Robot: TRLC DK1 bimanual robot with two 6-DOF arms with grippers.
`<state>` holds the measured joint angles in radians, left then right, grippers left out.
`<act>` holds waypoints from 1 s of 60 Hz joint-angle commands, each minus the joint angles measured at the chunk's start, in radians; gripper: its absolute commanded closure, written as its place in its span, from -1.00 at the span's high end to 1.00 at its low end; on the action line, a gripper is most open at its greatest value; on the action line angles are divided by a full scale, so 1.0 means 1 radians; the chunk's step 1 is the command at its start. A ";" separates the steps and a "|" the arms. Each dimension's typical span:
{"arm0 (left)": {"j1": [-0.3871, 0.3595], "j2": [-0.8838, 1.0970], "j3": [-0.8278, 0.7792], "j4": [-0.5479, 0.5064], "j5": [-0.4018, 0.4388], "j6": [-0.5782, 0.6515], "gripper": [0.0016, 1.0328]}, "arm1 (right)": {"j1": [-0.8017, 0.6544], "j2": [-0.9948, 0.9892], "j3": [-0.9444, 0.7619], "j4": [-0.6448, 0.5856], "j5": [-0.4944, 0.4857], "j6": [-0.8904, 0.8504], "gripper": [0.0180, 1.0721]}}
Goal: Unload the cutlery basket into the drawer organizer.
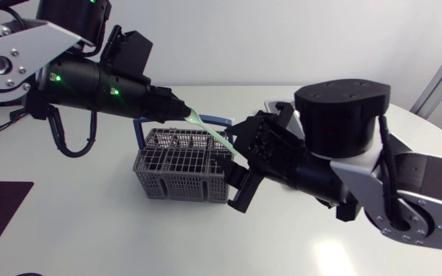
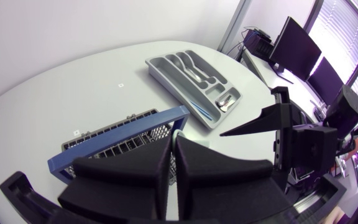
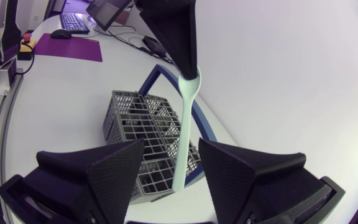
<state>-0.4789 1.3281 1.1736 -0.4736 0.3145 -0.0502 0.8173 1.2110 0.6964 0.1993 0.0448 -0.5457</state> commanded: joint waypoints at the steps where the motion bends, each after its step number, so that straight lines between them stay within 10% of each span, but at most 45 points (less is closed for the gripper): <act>1: 0.003 0.025 0.040 0.015 0.024 -0.042 -0.94 | 0.008 0.036 0.034 0.034 0.026 0.020 0.22; 60: -0.010 0.066 0.058 0.010 0.061 -0.053 -0.94 | -0.020 0.147 0.100 0.098 0.053 -0.005 -0.89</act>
<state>-0.4793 1.3777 1.1999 -0.4694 0.3622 -0.0795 0.8036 1.3361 0.7746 0.2901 0.0910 -0.5468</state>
